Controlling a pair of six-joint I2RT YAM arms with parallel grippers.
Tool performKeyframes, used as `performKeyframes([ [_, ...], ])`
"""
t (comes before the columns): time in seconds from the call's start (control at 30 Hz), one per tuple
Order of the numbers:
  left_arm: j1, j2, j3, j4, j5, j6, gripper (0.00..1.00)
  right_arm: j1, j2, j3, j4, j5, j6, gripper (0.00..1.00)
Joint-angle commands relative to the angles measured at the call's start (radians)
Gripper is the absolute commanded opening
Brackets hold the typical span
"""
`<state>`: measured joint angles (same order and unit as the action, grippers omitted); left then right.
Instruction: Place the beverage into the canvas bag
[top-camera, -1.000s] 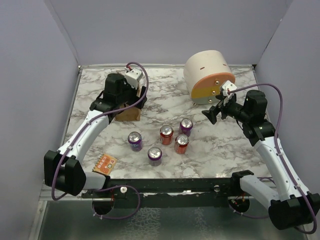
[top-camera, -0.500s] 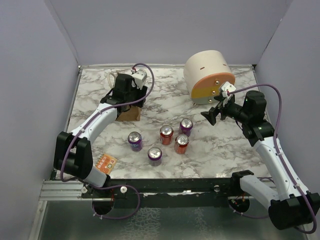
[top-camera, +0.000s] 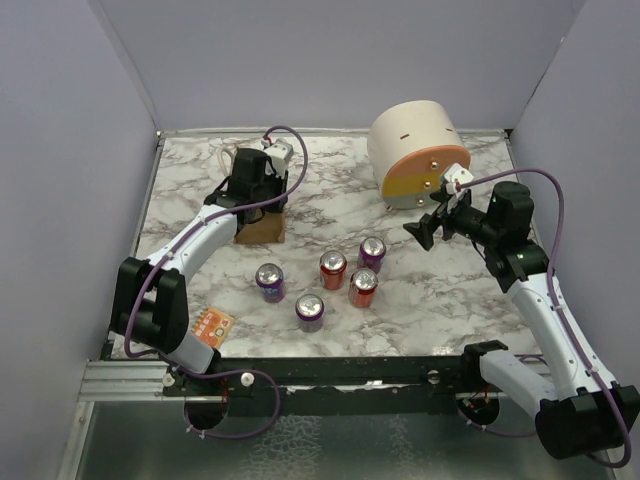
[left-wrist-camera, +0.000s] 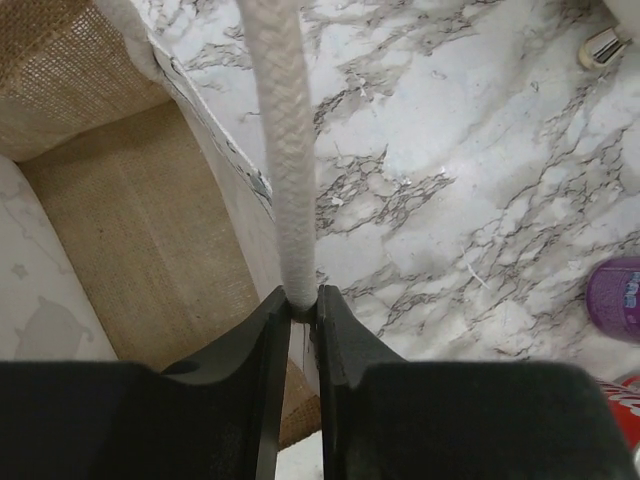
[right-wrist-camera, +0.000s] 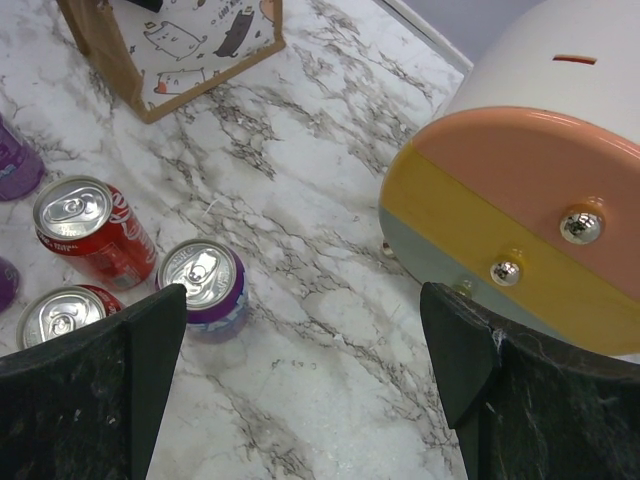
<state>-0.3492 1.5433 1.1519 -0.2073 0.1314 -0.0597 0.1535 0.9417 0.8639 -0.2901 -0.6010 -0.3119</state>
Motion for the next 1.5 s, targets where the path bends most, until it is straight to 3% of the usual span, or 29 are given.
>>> performKeyframes([
  [0.0,-0.011,0.0,0.004,0.012,0.067,-0.066,0.14,-0.017,0.002,-0.015,0.033,-0.027,-0.01,0.99],
  [0.3,-0.072,-0.082,-0.063,0.051,0.161,-0.176,0.1,-0.017,0.007,-0.045,-0.015,-0.243,-0.112,1.0],
  [0.57,-0.118,-0.139,-0.137,0.111,0.253,-0.223,0.35,-0.017,0.04,-0.054,-0.017,-0.233,-0.132,1.0],
  [0.73,-0.119,-0.197,-0.137,0.1,0.294,-0.137,0.56,-0.017,0.05,-0.059,-0.017,-0.23,-0.138,1.0],
  [0.93,-0.119,-0.302,-0.06,-0.084,0.253,0.094,0.77,-0.018,0.05,-0.06,-0.017,-0.229,-0.137,1.0],
  [1.23,-0.119,-0.52,-0.058,-0.546,0.189,0.48,0.83,-0.017,0.015,-0.058,-0.007,-0.219,-0.125,1.0],
  [1.37,-0.119,-0.521,-0.056,-0.748,0.16,0.588,0.84,-0.017,0.009,-0.054,-0.009,-0.215,-0.127,1.0],
  [1.47,-0.119,-0.494,-0.093,-0.808,0.151,0.625,0.87,-0.017,0.003,-0.056,-0.009,-0.22,-0.127,1.0],
])
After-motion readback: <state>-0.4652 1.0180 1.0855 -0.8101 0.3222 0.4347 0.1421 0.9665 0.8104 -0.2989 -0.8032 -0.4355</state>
